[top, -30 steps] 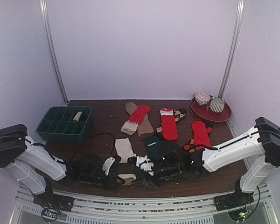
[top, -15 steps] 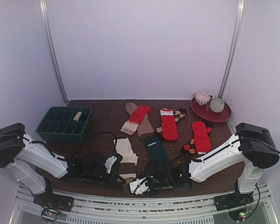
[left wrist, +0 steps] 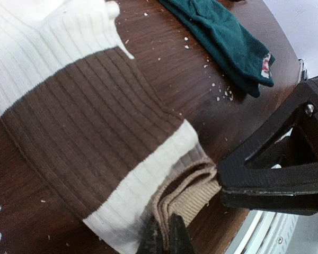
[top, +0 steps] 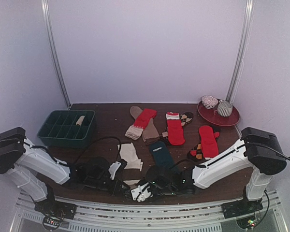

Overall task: Roll the socks
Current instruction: Roll a pair of socks at the center of the board.

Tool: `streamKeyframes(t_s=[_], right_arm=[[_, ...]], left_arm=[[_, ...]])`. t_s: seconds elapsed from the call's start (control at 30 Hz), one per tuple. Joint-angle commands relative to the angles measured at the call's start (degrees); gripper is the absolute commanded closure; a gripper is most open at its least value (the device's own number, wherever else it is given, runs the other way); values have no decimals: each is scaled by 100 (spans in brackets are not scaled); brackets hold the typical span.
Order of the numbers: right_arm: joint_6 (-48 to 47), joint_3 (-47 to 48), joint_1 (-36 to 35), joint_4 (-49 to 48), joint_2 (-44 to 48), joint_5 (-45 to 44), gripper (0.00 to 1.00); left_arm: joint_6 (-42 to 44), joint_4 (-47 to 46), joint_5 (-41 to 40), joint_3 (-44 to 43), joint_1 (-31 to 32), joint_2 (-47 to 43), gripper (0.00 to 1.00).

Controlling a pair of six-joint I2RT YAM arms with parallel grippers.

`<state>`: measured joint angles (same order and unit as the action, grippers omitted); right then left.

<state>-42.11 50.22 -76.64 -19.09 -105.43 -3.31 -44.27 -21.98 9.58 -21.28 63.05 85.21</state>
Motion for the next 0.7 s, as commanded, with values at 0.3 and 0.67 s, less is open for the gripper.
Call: streamKeyframes(t_s=[0.3,0.67], right_arm=[[35,545,130,691,-642,-169,69],[1875,167,471,924,-713,116,100]], left_arm=[[225,730,139,42,-38,157,100],[652,838,122,144,-38,-535,98]])
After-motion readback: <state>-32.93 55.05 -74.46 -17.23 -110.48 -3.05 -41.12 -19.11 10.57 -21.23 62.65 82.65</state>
